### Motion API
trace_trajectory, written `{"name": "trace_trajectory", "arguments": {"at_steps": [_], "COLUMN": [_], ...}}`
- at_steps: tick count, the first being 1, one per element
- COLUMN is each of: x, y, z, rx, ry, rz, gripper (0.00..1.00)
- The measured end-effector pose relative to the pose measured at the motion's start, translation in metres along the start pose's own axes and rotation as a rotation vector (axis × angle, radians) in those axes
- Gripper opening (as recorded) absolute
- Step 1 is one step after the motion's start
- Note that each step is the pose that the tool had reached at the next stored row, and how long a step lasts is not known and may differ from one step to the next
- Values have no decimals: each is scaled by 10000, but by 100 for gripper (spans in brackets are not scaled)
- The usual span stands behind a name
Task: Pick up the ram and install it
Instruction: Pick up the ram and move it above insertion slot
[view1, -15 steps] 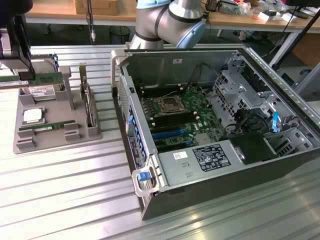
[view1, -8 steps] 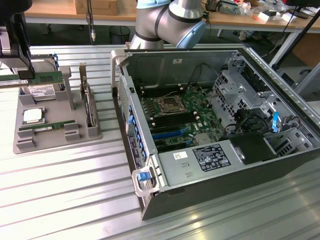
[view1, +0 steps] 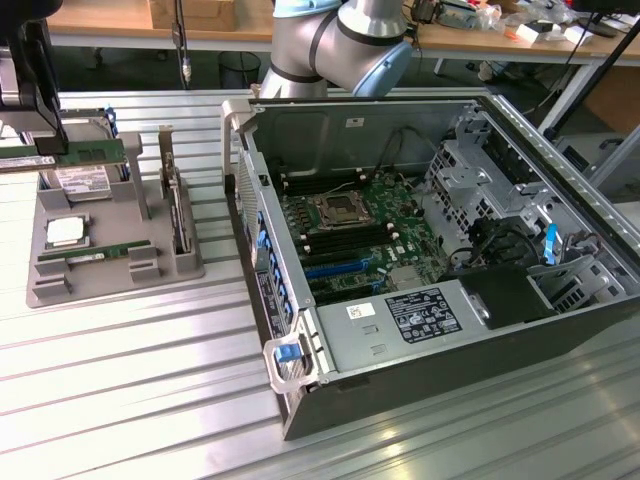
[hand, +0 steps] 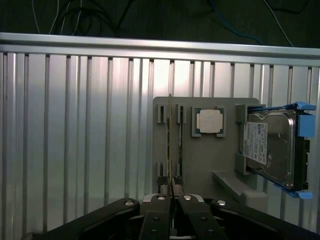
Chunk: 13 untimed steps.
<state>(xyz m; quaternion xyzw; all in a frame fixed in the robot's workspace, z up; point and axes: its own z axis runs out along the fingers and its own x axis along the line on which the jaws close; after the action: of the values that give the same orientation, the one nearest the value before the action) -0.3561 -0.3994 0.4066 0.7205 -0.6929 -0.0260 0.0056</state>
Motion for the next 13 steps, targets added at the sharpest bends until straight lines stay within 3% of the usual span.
{"name": "trace_trajectory", "arguments": {"at_steps": [13], "x": [-2], "y": [2], "z": [-47], "rx": [0], "ry": [0], "rz": [0], "gripper": [12]}}
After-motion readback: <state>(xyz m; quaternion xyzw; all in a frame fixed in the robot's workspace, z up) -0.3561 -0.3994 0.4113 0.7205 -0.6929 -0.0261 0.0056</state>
